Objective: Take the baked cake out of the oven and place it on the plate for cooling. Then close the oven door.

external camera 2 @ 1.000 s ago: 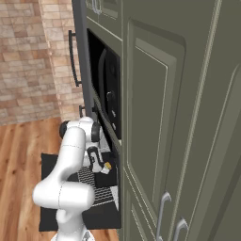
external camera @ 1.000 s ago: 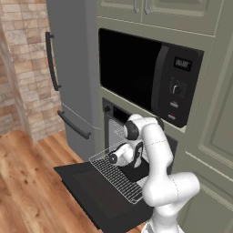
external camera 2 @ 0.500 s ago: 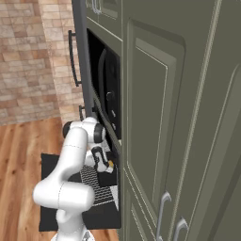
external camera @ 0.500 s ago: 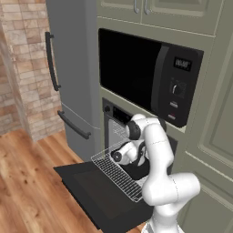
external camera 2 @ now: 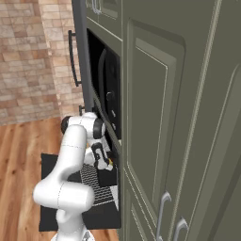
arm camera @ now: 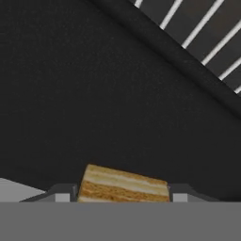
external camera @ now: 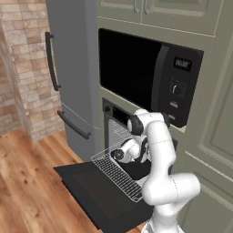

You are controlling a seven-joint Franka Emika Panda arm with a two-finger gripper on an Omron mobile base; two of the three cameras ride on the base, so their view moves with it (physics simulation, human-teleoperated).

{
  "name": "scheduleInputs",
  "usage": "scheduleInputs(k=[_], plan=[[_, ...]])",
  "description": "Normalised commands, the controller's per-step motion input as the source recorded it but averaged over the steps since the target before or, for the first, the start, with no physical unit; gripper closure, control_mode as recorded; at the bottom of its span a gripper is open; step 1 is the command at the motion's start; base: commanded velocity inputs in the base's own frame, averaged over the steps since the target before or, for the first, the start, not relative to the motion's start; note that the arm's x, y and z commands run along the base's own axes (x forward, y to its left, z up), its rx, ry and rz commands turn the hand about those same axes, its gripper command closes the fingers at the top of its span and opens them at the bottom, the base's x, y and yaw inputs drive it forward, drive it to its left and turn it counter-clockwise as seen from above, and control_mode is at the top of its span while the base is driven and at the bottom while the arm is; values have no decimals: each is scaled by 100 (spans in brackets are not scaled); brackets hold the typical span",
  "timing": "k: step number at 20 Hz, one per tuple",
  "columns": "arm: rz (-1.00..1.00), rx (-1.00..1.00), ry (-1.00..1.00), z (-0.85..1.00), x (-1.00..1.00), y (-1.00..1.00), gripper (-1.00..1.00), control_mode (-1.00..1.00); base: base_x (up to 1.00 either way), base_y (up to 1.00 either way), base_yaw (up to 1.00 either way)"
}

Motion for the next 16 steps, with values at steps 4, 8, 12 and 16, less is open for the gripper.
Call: scheduleInputs(k=[4,8,12,16], plan=[[7,0,-4,74,-67,0,100,-100,0,0,0],[9,0,-2,76,-76,1,100,-100,0,0,0],[10,0,0,74,-81,29,100,-100,0,0,0],[10,0,0,88,-71,62,100,-100,0,0,0]])
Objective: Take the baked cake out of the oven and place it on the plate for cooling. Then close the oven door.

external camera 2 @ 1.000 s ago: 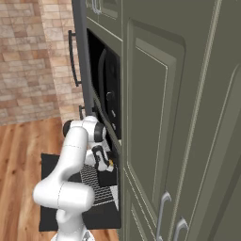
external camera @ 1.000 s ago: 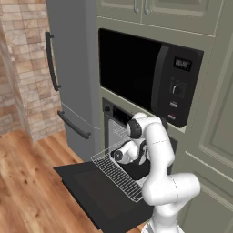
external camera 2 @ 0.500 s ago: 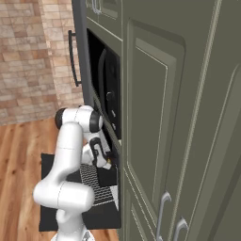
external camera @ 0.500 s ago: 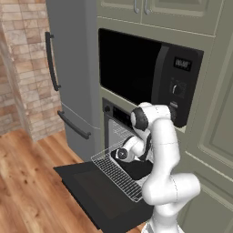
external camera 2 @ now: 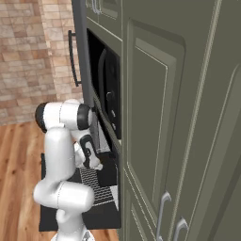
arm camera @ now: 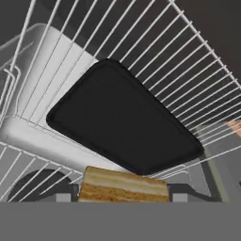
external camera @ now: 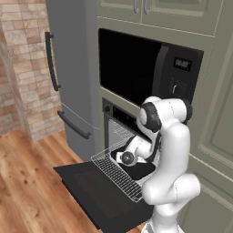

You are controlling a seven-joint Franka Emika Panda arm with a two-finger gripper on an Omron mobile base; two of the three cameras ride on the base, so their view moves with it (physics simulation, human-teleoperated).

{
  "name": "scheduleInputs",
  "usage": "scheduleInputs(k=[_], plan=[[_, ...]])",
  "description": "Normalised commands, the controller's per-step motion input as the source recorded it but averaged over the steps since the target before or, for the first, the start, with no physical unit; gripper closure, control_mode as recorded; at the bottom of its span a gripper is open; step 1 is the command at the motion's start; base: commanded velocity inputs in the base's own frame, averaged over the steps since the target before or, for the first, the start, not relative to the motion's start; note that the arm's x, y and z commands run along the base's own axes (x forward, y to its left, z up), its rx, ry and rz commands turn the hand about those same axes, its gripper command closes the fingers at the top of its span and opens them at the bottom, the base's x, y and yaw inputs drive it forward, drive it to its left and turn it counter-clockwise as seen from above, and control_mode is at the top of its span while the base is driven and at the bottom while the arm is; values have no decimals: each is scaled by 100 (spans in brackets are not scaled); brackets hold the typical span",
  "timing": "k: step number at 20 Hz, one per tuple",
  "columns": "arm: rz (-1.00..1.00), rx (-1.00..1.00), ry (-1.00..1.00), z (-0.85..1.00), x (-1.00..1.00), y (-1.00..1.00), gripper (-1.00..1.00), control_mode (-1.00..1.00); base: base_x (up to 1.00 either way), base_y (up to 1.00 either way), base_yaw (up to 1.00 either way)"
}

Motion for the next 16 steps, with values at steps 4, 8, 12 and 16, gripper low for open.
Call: scheduleInputs(k=[4,8,12,16], plan=[[10,0,0,100,-55,85,100,-100,0,0,0],[8,0,0,100,-45,86,100,-100,0,0,0],[6,0,1,100,-32,81,100,-100,0,0,0],[4,0,2,100,-25,71,100,-100,0,0,0]])
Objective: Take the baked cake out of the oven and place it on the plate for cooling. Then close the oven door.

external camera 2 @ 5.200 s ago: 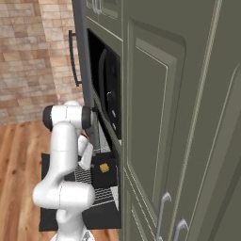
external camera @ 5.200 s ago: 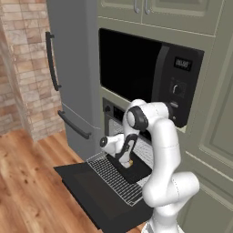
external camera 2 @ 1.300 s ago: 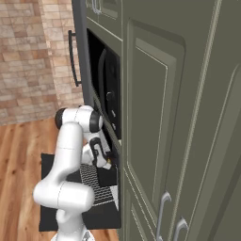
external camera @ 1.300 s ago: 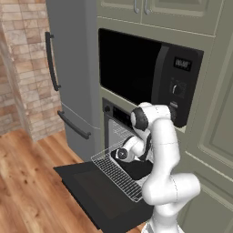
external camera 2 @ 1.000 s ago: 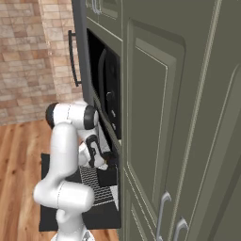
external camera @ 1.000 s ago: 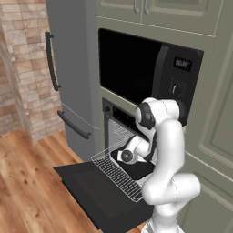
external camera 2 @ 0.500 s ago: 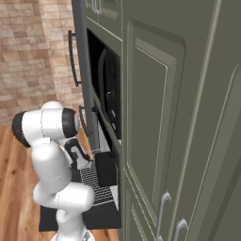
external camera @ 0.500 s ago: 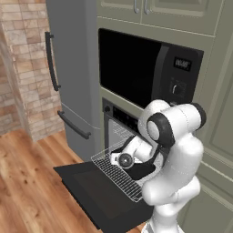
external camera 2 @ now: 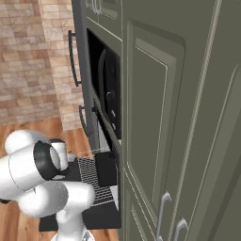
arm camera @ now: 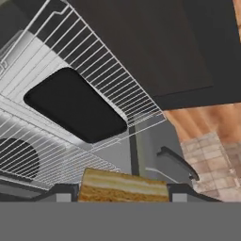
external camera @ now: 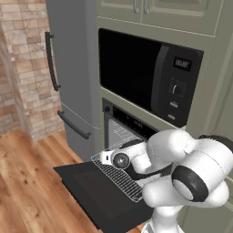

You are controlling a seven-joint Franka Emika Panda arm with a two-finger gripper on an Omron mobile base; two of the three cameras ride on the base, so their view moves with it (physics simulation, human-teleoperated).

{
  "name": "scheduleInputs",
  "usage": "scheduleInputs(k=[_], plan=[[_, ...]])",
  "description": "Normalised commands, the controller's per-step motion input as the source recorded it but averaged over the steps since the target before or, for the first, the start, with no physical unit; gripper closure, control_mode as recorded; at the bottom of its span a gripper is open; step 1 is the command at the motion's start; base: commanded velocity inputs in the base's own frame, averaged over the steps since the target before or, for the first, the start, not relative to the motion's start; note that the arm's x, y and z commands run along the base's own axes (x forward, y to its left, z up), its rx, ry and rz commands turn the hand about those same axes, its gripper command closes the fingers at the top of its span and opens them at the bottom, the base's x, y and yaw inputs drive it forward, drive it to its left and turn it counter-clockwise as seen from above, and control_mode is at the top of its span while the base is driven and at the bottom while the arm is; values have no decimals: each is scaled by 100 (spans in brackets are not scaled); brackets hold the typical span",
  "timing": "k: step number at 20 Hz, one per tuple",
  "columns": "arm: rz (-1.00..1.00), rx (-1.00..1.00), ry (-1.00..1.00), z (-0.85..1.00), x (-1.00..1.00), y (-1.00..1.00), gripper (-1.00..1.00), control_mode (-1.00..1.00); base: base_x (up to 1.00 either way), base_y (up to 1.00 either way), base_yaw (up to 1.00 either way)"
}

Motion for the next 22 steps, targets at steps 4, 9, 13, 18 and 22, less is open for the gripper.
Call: scheduleInputs(k=[4,9,13,18,22], plan=[[3,0,2,100,-27,54,100,-100,0,0,0],[1,0,1,100,-36,44,100,-100,0,0,0],[0,0,0,89,-52,29,100,-100,0,0,0],[0,-1,0,46,-51,7,100,-100,0,0,0],[0,-5,-5,20,-48,0,100,-100,0,0,0]])
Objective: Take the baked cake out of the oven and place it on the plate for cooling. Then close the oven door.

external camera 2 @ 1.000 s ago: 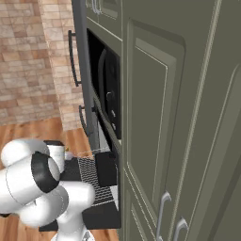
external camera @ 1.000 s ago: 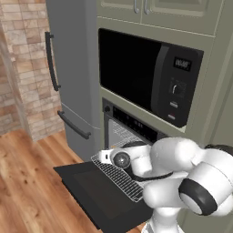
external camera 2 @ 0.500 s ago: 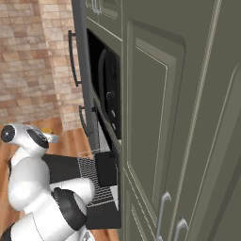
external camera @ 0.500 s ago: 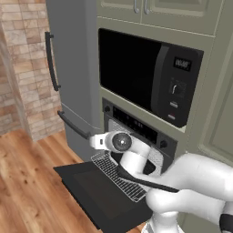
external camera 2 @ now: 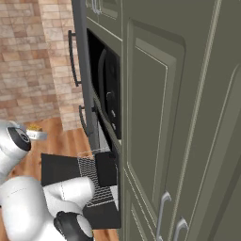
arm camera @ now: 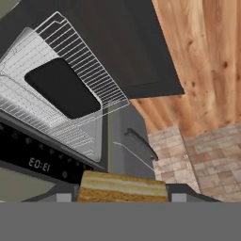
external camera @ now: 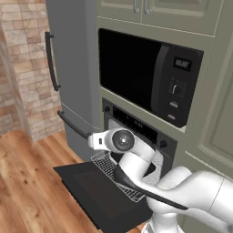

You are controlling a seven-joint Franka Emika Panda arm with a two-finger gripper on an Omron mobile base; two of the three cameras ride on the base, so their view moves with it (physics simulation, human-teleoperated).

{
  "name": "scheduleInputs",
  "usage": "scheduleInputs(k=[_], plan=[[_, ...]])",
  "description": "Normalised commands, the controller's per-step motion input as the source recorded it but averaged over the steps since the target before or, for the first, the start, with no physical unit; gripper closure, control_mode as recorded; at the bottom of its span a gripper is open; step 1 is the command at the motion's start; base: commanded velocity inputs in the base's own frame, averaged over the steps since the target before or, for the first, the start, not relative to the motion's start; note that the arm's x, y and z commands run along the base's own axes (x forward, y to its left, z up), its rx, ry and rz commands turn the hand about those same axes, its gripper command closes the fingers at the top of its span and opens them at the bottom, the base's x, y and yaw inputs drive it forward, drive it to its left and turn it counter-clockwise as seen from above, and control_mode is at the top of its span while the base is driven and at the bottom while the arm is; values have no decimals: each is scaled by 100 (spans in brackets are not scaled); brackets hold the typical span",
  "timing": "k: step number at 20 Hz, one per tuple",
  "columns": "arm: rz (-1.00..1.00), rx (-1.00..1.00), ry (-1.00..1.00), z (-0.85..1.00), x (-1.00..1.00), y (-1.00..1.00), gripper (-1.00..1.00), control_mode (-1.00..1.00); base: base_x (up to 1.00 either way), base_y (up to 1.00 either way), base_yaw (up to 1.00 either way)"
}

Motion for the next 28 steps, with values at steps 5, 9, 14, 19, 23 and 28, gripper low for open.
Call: scheduleInputs(k=[5,9,14,19,23,28], plan=[[0,-6,-2,4,-32,0,100,-100,0,0,0],[0,-2,0,0,-5,1,100,-100,0,0,0],[0,0,0,0,0,2,100,-100,0,0,0],[0,0,0,0,0,0,100,100,-82,4,0],[0,0,0,0,0,0,100,100,-100,29,0],[0,0,0,0,0,0,100,100,-98,53,6]])
